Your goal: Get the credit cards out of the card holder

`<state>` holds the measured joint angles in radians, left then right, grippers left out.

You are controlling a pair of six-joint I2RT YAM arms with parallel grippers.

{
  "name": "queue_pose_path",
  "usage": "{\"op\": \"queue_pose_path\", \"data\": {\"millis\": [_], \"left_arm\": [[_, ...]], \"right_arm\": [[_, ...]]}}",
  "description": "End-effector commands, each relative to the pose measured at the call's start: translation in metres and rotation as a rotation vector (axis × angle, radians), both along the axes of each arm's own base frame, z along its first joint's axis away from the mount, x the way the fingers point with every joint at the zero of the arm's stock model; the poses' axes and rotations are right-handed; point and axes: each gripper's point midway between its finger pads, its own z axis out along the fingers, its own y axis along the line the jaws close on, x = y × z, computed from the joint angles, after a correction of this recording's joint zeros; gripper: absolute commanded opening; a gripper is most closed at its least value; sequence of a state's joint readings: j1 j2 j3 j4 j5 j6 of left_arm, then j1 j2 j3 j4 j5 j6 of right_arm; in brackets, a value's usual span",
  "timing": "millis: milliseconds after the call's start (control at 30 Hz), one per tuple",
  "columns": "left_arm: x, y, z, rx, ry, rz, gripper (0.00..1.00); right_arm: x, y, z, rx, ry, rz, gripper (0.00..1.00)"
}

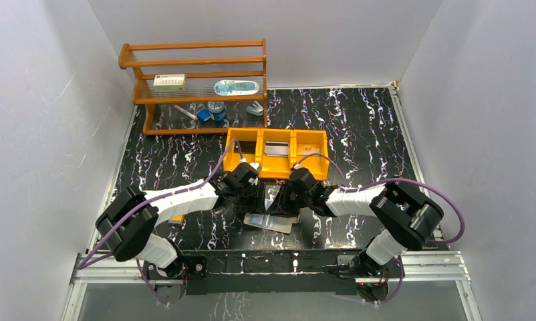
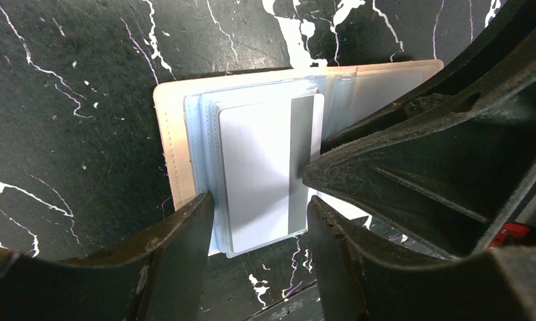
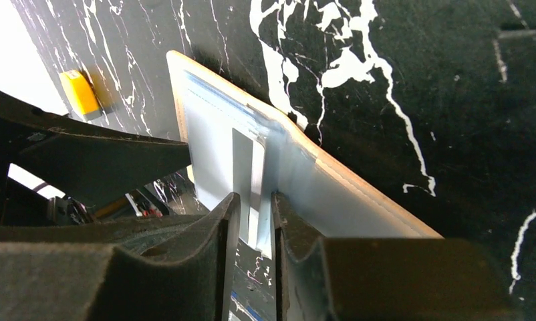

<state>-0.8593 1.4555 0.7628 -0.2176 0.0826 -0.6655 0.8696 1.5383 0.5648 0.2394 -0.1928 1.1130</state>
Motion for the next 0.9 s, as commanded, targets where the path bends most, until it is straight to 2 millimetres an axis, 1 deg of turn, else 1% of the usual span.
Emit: {"op": "queue_pose_path", "data": {"millis": [0, 33, 100, 200, 267, 300, 367, 500, 633, 667, 700, 767, 800, 867], "left_arm": [[-0.002, -0.009, 0.001, -0.028, 0.027, -0.047, 0.46], [-0.006, -0.010, -0.003, -0.033, 0.048, -0.058, 0.40], [-0.010, -0.011, -0.006, -0.038, 0.065, -0.066, 0.35], [-0.015, -0.009, -0.010, -0.040, 0.083, -0.066, 0.33], [-0.018, -0.007, -0.013, -0.036, 0.094, -0.064, 0.31], [-0.020, -0.005, -0.015, -0.032, 0.099, -0.063, 0.30], [-0.019, 0.000, -0.017, -0.012, 0.098, -0.047, 0.29], [-0.017, 0.012, -0.023, 0.046, 0.089, -0.004, 0.28], [-0.017, 0.017, -0.030, 0.074, 0.097, 0.016, 0.25], [-0.017, 0.017, -0.032, 0.081, 0.101, 0.020, 0.24], [-0.017, 0.018, -0.034, 0.087, 0.106, 0.023, 0.23], [-0.018, 0.017, -0.037, 0.087, 0.113, 0.020, 0.22], [-0.018, 0.016, -0.037, 0.081, 0.117, 0.017, 0.21], [-0.019, 0.012, -0.036, 0.068, 0.120, 0.007, 0.20]], "right_arm": [[-0.006, -0.002, -0.012, 0.022, 0.037, -0.013, 0.29], [-0.006, -0.002, -0.013, 0.028, 0.037, -0.014, 0.26], [-0.006, -0.002, -0.014, 0.030, 0.035, -0.016, 0.22], [-0.006, 0.002, -0.008, 0.059, 0.024, 0.000, 0.12], [-0.005, 0.004, -0.003, 0.081, 0.014, 0.007, 0.08], [-0.004, 0.005, -0.001, 0.087, 0.008, 0.011, 0.04], [-0.004, 0.003, 0.000, 0.081, 0.003, 0.010, 0.00], [-0.003, -0.004, 0.003, 0.080, -0.008, 0.005, 0.00], [-0.007, -0.009, 0.009, 0.113, -0.011, 0.031, 0.00], [-0.008, -0.009, 0.011, 0.122, -0.009, 0.042, 0.01], [-0.009, -0.010, 0.012, 0.127, -0.005, 0.049, 0.04], [-0.011, -0.010, 0.013, 0.135, 0.001, 0.062, 0.16], [-0.012, -0.010, 0.013, 0.137, 0.008, 0.064, 0.20], [-0.013, -0.009, 0.013, 0.149, 0.019, 0.062, 0.21]]}}
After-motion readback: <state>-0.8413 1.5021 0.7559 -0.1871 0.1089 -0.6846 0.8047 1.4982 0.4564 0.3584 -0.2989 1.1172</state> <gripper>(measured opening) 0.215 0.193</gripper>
